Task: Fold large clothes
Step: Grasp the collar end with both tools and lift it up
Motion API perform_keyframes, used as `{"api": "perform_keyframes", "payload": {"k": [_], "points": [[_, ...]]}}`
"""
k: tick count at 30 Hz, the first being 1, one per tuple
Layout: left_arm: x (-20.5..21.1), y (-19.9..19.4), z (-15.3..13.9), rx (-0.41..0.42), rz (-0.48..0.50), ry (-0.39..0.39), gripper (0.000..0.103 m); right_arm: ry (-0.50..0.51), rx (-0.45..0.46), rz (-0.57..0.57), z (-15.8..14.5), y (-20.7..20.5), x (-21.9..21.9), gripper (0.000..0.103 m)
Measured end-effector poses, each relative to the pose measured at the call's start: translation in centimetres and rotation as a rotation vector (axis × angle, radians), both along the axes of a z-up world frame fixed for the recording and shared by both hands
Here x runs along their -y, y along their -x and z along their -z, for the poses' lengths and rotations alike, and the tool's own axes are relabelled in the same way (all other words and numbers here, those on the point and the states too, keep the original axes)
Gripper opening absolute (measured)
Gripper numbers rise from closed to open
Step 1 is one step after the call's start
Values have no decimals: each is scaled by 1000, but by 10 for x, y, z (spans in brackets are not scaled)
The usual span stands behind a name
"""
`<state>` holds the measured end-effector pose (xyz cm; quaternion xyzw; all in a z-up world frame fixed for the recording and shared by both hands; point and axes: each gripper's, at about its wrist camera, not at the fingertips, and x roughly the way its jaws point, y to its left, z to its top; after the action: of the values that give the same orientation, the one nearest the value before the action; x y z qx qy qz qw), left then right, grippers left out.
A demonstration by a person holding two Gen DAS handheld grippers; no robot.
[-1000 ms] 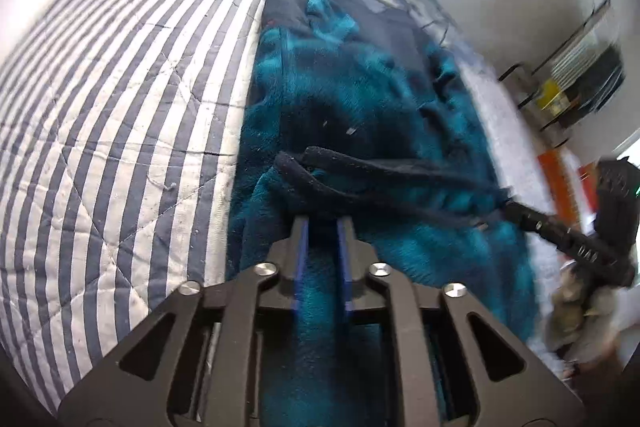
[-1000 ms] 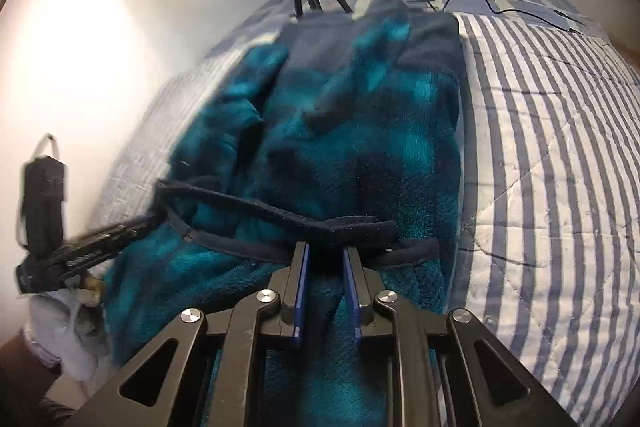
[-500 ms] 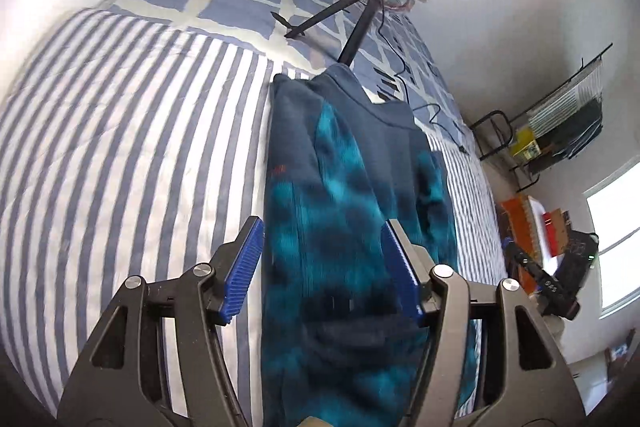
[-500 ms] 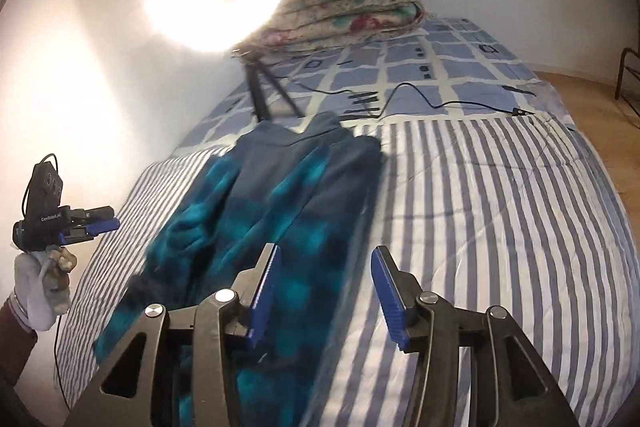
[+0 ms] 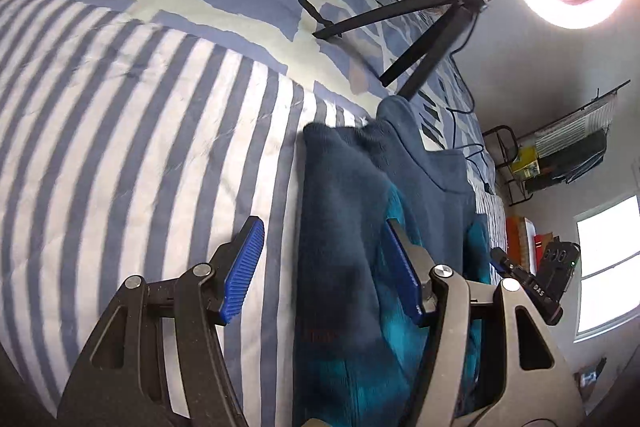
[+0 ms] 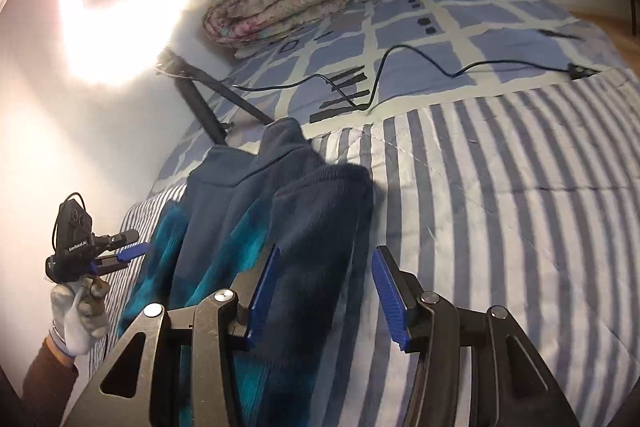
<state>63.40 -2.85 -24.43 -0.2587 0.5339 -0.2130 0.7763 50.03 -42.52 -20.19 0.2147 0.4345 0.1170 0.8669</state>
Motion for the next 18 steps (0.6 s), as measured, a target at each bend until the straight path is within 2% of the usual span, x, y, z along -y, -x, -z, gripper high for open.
{"api": "perform_keyframes", "payload": {"k": [3,5,8,10,11,12,13,18], "points": [[11,-13,9,7,17,-2,60,-10,-13,6,11,-19,0,49],[21,-18,9,31,42,-22,52,-36,-13,-1,18,-30,-1,47],[37,-25,9,43,83,-59,36,-44,-5,-16,22,-42,-7,46],[49,-26,8,61,117,-99,14,-44,2,-35,22,-46,-15,33],[54,-25,7,79,127,-118,11,-32,2,-50,22,-47,-20,27],[58,-22,5,98,135,-133,8,-17,4,-60,22,-48,-24,15],[61,-20,3,112,145,-140,7,16,9,-71,20,-49,-30,11],[66,-9,-12,172,170,-170,6,73,42,-76,1,-42,-38,7]]}}
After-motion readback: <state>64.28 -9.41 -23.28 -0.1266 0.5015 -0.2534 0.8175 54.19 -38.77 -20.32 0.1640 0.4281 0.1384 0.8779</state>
